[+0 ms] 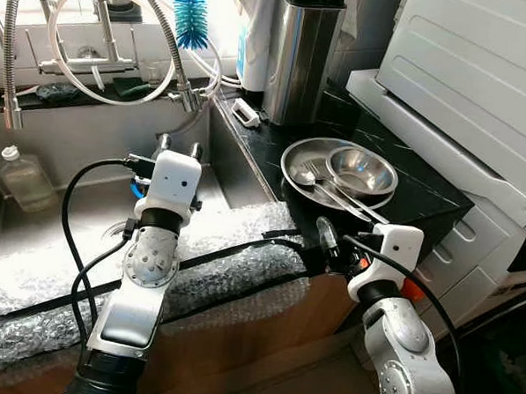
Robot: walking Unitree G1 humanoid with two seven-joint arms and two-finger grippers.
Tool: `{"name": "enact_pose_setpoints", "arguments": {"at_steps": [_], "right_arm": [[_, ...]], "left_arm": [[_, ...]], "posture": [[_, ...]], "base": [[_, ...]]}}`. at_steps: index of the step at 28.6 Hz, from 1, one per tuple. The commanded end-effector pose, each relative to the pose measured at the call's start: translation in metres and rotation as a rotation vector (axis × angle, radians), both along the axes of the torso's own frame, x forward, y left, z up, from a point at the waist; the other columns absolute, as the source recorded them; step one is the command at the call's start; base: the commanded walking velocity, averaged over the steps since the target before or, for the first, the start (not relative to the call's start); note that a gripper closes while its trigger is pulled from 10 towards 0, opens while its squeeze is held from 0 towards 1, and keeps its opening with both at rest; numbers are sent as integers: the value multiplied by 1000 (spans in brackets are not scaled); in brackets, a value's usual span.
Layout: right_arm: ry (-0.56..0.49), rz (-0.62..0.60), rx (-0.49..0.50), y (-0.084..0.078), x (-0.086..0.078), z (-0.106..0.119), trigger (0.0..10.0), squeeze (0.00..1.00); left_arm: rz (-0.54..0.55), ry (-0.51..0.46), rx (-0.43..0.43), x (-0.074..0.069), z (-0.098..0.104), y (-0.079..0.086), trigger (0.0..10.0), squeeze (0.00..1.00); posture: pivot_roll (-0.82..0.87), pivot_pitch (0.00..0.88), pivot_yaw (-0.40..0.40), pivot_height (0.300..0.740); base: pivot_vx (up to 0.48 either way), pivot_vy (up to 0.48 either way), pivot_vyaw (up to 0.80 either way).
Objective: Kitchen organization
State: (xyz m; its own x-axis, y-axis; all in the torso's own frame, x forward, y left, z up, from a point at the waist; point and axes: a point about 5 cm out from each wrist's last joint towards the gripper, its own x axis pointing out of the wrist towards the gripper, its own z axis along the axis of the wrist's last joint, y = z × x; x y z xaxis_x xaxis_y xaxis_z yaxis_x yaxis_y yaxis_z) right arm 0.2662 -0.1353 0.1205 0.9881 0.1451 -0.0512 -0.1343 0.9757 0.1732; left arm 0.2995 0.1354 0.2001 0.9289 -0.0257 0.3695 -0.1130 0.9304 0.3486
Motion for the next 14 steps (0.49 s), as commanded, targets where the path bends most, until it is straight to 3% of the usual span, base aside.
{"name": "enact_pose_setpoints", "arguments": {"at_steps": [1, 14], "right_arm": [[19, 0, -15, -1, 1, -2, 10000, 0], [-28, 61, -10, 9, 3, 5, 10000, 0]], "left_arm": [[-17, -20, 9, 1, 4, -6, 10000, 0], [-6, -28, 6, 0, 5, -6, 10000, 0]], "posture": [[-22, 0, -103, 740], [-22, 0, -110, 740]], "base": [[0, 0, 0], [0, 0, 0]]}}
